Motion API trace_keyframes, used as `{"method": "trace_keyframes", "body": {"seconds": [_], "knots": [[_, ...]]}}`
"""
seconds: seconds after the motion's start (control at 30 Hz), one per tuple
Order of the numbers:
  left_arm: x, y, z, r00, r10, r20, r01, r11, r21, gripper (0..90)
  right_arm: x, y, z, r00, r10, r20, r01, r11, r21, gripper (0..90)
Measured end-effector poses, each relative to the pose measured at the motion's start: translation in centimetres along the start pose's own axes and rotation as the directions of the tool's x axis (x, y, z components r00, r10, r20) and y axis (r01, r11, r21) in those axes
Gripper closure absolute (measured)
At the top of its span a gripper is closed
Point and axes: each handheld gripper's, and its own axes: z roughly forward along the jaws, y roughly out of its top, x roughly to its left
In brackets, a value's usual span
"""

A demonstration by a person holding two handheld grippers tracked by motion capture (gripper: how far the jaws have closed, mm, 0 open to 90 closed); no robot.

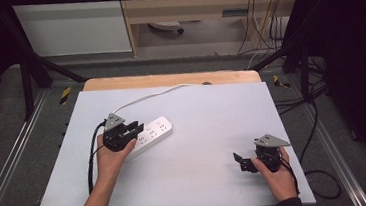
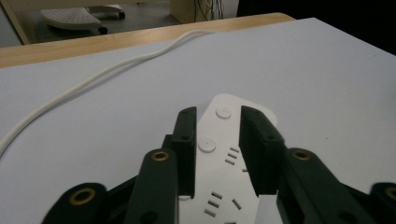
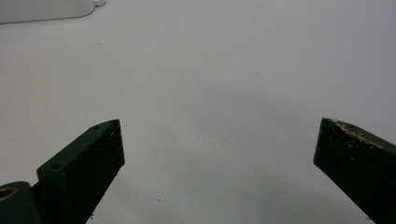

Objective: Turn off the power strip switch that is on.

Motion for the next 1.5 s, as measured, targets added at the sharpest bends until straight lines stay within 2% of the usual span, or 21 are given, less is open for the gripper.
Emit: {"method": "trace_keyframes", "body": {"seconds": [0.1,0.23,0.27,0.3,0.4,0.6,0.77,0.97,1.1,1.27,1.5], "knots": [[0.0,0.1,0.0,0.9999,-0.010,0.001,0.010,0.9999,-0.013,59.2,0.0,0.0,0.0,1.0000,-0.003,0.001,0.003,1.000,-0.001,2.5],[-0.1,0.3,-0.1,0.9988,-0.022,-0.043,0.021,0.9995,-0.023,43.9,0.0,0.0,0.0,1.0000,-0.001,0.003,0.001,1.000,-0.001,2.5],[-0.1,0.3,-0.1,0.9988,-0.022,-0.043,0.021,0.9995,-0.023,38.8,0.0,0.0,0.0,1.0000,0.001,0.002,-0.001,1.000,0.000,2.5],[-0.1,0.3,-0.1,0.9984,-0.027,-0.049,0.026,0.9994,-0.024,38.8,0.0,0.0,0.0,1.0000,0.001,0.002,-0.001,1.000,0.000,2.5],[-0.3,0.4,0.0,0.9987,-0.022,-0.046,0.020,0.9994,-0.028,30.6,0.0,0.0,0.1,1.0000,-0.001,0.003,0.001,1.000,0.000,2.4],[-0.8,0.7,0.1,0.9990,-0.020,-0.041,0.019,0.9994,-0.028,22.0,0.0,0.0,0.0,1.0000,0.000,0.003,0.000,1.000,-0.003,2.4],[-1.2,0.9,0.1,0.9995,-0.024,-0.018,0.024,0.9995,-0.023,10.6,0.0,0.0,0.0,1.0000,-0.001,0.002,0.001,1.000,-0.005,2.4],[-1.4,1.1,0.0,0.9997,-0.023,0.010,0.023,0.9992,-0.032,6.5,0.0,0.1,0.0,1.0000,0.001,0.002,-0.001,1.000,-0.004,2.5],[-1.6,1.3,-0.3,0.9992,-0.025,-0.032,0.023,0.9985,-0.049,6.4,0.0,0.1,0.0,1.0000,0.001,0.003,-0.001,1.000,-0.008,2.4],[-1.7,1.6,-0.6,0.9982,-0.035,-0.049,0.032,0.9978,-0.058,6.4,0.0,0.1,-0.1,1.0000,-0.004,0.002,0.004,1.000,-0.012,2.4],[-2.1,2.1,-1.5,0.9972,-0.018,-0.073,0.012,0.9957,-0.092,6.9,0.0,0.2,-0.1,1.0000,0.002,0.002,-0.001,1.000,-0.017,2.4]]}}
